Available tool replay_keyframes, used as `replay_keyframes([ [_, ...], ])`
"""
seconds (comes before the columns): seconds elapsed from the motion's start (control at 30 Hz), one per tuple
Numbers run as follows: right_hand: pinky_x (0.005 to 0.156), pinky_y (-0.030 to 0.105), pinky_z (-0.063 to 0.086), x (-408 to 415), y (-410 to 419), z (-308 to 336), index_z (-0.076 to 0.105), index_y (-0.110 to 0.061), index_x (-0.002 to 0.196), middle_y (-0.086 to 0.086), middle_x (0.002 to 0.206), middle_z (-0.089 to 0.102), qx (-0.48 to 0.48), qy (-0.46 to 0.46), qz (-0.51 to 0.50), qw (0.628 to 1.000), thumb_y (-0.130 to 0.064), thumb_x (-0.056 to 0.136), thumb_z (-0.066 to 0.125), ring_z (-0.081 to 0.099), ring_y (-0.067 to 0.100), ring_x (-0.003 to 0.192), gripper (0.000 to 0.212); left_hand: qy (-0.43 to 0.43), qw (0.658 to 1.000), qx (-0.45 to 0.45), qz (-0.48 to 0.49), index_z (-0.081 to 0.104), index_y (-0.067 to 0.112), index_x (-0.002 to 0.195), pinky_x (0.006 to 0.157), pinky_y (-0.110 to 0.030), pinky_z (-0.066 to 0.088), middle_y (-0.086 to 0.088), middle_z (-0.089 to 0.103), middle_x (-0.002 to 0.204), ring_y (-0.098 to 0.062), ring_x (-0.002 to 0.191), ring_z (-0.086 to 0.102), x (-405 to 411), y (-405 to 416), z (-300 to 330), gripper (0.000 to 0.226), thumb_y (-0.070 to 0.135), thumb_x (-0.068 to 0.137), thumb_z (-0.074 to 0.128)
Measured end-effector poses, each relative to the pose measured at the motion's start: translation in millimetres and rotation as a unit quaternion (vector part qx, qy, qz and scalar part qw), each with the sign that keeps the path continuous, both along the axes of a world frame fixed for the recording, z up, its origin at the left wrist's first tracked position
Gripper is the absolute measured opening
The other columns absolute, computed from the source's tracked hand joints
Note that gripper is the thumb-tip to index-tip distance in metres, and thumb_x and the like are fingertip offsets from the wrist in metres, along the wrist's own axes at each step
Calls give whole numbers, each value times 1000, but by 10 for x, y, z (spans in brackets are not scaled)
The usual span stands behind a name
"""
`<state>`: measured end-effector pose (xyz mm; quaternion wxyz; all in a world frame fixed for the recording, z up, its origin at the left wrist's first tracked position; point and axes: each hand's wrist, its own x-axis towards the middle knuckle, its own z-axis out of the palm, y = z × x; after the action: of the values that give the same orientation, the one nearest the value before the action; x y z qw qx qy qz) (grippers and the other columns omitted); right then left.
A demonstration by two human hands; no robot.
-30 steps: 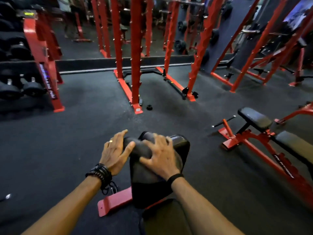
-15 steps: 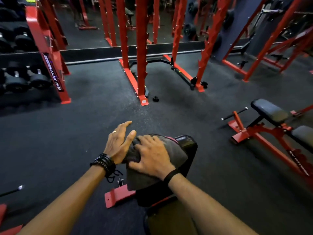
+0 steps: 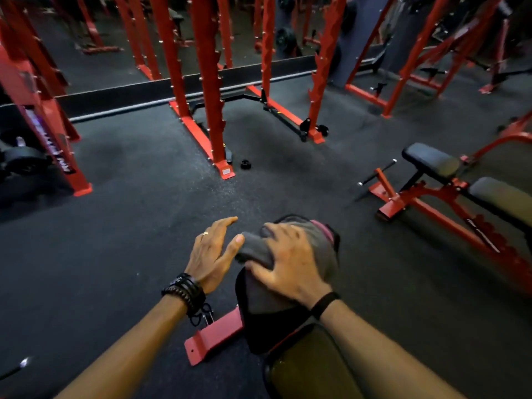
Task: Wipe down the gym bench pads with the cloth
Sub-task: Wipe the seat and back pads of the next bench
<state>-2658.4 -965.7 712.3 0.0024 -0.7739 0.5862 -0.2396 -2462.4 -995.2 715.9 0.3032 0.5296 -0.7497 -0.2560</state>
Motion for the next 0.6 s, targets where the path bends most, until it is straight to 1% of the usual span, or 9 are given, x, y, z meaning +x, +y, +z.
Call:
replay_keyframes([
  [0.07,110,51,30,161,156,-50,62,-23,122,4,138,53,2,2,-7,1000,-66,75,57,47,26,128,64,11,999,-1,-34,45,23,140,105,-48,38,8,50,138,-16,121,51,-158,-79,14,66,63,90,29],
  [0.13,114,57,22,185,196,-92,54,-29,129,3,144,48,5,-14,-62,998,-64,74,55,42,25,135,65,14,998,-7,-63,45,23,140,105,-48,38,13,47,136,-15,120,51,-347,-136,36,64,61,90,30],
  [0.23,113,63,17,41,123,-76,58,-34,124,-1,148,45,26,-49,-183,982,-65,74,49,36,24,139,59,14,996,-30,-82,44,22,141,106,-48,37,7,49,138,-17,122,49,-600,-211,46,61,58,92,32],
  [0.3,110,61,22,-195,4,-85,61,-32,123,0,149,44,51,-109,-257,959,-64,72,43,34,24,140,63,5,994,-57,-89,42,20,142,109,-49,35,1,48,143,-20,129,47,-752,-280,24,61,55,93,34],
  [0.37,107,52,35,-474,-179,-127,62,-29,124,1,142,49,73,-193,-304,930,-63,70,41,41,26,133,66,-10,994,-58,-97,39,18,146,115,-46,29,-1,41,151,-19,139,38,-841,-333,16,66,57,93,33],
  [0.43,95,44,47,-773,-354,-144,66,-26,112,3,123,62,126,-313,-329,882,-60,74,48,55,28,117,54,-35,991,-41,-121,35,21,150,119,-43,23,3,33,157,-13,145,28,-993,-374,19,70,61,92,29],
  [0.5,84,41,52,-948,-488,-119,67,-21,96,5,104,70,172,-437,-351,811,-52,80,56,64,31,102,37,-63,986,-33,-153,30,24,152,120,-43,21,5,27,159,-10,146,23,-1162,-420,28,74,65,91,27],
  [0.53,83,41,52,-975,-518,-123,67,-20,92,5,100,70,171,-455,-358,798,-48,81,57,65,31,100,32,-73,983,-29,-167,28,24,153,120,-44,21,6,25,160,-10,146,23,-1237,-448,28,77,68,90,26],
  [0.6,91,40,49,-903,-455,-164,65,-23,102,1,109,67,97,-393,-345,847,-47,82,56,61,26,107,32,-73,979,-19,-191,23,23,155,120,-45,22,6,22,161,-10,147,22,-1343,-492,30,85,76,88,25],
])
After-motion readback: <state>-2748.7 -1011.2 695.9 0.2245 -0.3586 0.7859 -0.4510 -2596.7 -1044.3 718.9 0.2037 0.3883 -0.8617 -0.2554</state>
